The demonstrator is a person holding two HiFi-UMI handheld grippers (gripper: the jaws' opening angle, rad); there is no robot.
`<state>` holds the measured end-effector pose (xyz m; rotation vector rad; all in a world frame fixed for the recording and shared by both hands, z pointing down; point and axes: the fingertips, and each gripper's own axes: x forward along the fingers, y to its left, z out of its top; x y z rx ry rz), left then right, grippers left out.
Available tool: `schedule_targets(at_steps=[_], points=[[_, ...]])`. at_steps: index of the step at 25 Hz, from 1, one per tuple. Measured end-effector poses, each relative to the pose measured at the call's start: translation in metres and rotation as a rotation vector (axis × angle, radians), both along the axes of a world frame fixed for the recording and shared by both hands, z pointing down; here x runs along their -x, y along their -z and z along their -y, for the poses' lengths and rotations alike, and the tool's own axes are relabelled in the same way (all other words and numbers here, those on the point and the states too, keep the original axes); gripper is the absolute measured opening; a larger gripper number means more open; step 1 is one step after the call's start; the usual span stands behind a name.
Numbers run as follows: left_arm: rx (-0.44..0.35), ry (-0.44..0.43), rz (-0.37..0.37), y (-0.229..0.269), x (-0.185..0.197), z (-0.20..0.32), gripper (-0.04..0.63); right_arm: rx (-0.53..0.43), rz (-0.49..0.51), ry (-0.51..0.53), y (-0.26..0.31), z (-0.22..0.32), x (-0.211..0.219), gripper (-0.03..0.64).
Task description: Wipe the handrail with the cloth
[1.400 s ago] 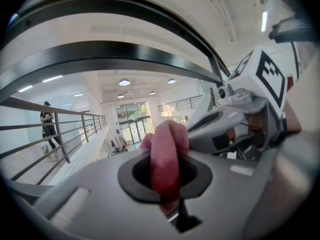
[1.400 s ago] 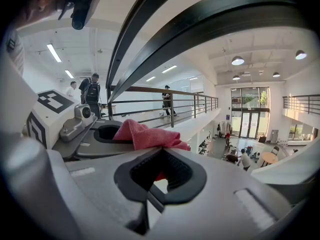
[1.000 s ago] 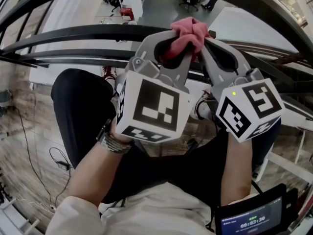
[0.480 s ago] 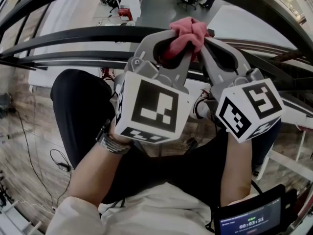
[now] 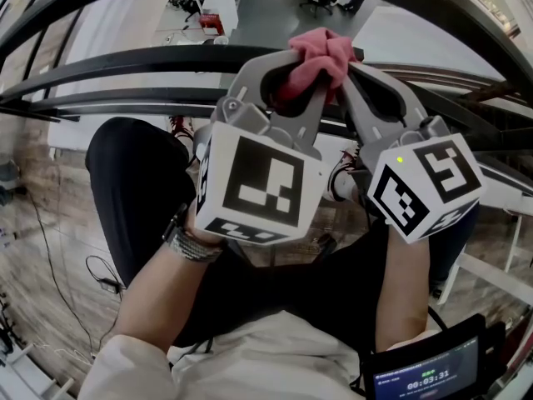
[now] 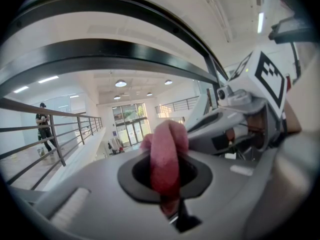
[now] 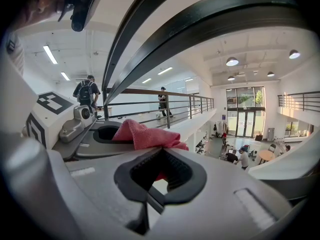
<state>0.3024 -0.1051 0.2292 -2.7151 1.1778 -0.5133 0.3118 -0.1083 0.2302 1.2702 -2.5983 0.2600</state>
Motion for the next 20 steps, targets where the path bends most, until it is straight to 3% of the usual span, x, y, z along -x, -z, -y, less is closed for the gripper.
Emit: schedule_targets(at_steps=[20], points=[[-0.005, -0.022, -0.005, 0.0015, -0.0094, 0.0014, 0.031, -0.003, 0.013, -0.021, 0.0009, 0.0013, -0.0096, 0.002]])
